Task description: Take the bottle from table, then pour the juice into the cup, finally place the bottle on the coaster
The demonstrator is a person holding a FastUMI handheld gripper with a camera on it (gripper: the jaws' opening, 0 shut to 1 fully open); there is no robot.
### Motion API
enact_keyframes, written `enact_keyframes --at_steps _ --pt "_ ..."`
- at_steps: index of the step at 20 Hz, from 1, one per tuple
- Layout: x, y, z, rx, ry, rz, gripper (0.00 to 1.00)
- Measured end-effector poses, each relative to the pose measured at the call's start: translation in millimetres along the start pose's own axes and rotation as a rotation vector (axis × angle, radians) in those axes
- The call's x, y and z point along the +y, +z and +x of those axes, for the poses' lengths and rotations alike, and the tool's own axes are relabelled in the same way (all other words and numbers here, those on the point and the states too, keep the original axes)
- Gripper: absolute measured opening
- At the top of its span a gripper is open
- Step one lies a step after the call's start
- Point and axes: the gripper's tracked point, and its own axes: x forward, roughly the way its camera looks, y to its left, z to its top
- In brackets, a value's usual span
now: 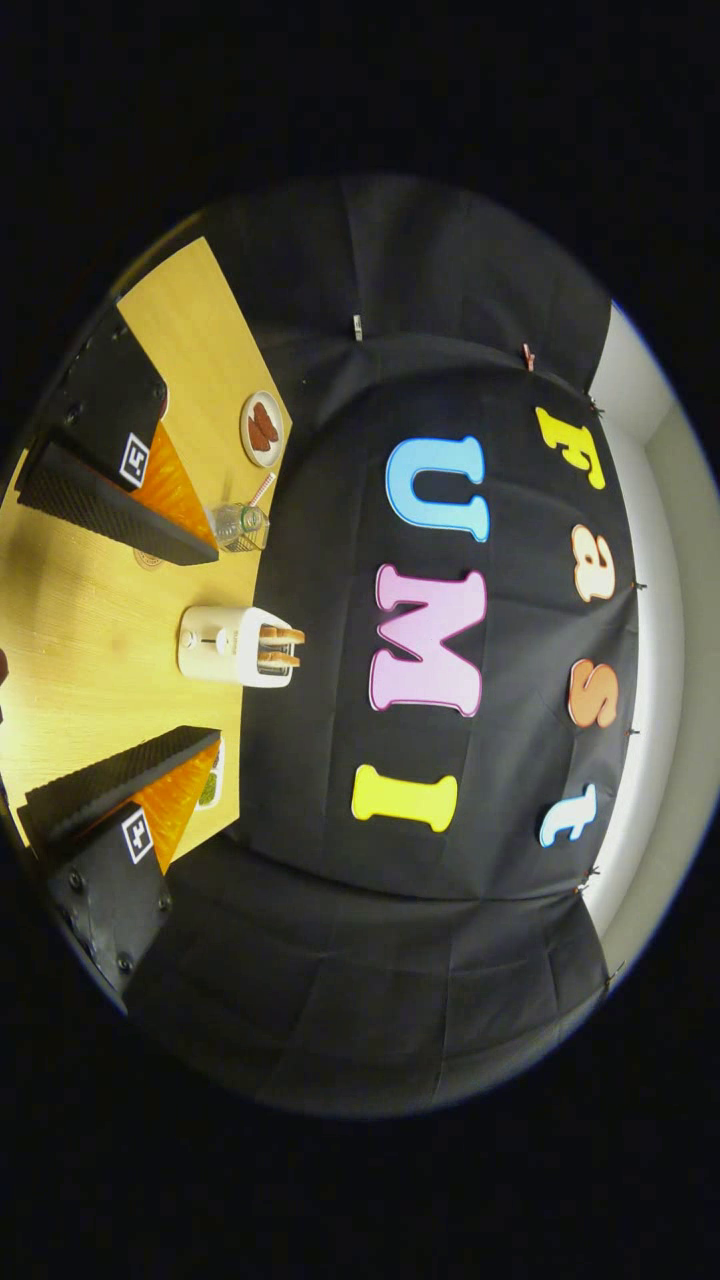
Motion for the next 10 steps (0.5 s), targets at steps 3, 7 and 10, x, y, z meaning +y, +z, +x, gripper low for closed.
enact_keyframes --at_steps 3,7,10 --pt "-1 9 -24 -0.034 -0.052 -0.012 0.98" --pt "-3 3 -52 -0.034 -0.082 -0.004 0.98" --pt "-7 -8 -69 -0.011 -0.109 0.002 0.98"
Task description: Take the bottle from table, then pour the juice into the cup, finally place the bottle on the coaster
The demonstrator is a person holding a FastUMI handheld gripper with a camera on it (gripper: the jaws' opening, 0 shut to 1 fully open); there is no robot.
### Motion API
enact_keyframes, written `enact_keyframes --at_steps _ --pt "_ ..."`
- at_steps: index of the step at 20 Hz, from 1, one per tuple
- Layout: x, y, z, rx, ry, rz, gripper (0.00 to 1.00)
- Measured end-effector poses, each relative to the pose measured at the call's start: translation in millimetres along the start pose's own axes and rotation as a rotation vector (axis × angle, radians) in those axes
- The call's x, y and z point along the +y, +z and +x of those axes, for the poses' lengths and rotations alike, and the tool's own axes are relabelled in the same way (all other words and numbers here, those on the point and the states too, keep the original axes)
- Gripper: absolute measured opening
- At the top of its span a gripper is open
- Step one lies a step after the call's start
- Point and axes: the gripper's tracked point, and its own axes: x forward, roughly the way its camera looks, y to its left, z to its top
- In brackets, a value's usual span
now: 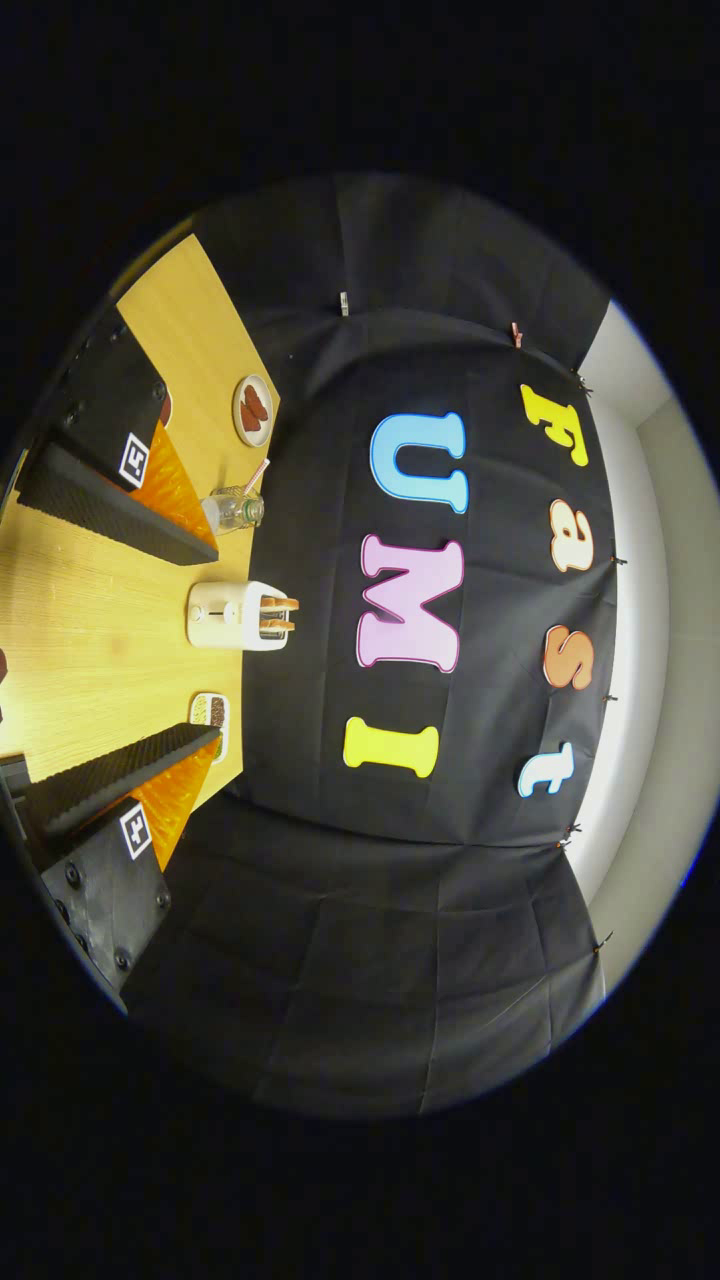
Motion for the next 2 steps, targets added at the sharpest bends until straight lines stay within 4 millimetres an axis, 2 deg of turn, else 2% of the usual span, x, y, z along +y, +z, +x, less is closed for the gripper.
enact_keyframes --at_steps 2 --pt "-2.4 -1.3 -11.6 0.001 -0.005 0.002 0.98"
